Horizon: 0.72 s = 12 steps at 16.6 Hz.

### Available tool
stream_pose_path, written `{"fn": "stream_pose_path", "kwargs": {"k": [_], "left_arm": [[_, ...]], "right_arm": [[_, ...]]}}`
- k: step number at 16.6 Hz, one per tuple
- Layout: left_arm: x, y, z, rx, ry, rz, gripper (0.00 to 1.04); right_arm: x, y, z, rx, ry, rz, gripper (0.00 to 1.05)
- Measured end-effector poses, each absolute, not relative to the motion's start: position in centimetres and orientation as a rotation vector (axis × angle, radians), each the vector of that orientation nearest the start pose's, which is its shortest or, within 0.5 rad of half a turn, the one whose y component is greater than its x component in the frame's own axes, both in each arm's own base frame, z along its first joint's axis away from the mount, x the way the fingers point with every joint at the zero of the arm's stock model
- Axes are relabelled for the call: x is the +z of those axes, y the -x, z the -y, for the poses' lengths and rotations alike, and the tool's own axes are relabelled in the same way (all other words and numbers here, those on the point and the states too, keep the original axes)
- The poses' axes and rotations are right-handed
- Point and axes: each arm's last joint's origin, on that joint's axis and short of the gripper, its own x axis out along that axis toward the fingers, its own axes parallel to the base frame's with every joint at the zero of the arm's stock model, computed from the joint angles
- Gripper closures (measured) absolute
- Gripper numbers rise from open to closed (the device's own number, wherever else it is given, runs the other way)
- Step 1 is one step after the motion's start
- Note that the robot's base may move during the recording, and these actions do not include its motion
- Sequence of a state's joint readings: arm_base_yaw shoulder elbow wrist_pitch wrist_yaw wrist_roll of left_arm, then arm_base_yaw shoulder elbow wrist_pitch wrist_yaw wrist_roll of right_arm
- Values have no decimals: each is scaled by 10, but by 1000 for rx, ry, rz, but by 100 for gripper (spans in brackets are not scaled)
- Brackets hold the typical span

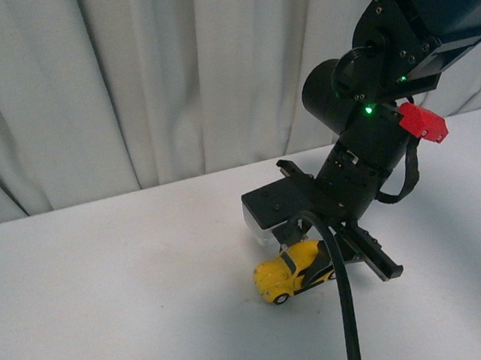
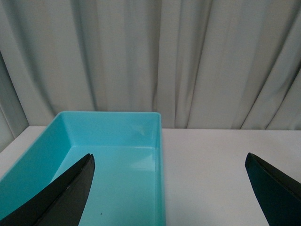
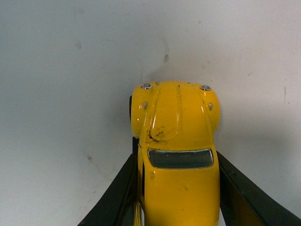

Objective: Wind up and store yellow beetle toy

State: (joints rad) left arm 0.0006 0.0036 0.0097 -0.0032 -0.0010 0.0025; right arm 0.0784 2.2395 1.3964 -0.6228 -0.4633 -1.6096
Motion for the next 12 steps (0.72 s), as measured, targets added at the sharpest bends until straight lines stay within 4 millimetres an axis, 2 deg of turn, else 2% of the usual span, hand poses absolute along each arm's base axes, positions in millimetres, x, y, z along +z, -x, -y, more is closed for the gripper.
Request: {"fn": "stream_pose_path", "kwargs": {"k": [4, 12], "left_arm": [[166, -97, 0, 1, -3, 3, 7], [166, -97, 0, 2, -3, 3, 7]], "right_arm": [[73, -397, -44, 1386, 954, -755, 63], [71, -392, -30, 1372, 941, -739, 63]]}}
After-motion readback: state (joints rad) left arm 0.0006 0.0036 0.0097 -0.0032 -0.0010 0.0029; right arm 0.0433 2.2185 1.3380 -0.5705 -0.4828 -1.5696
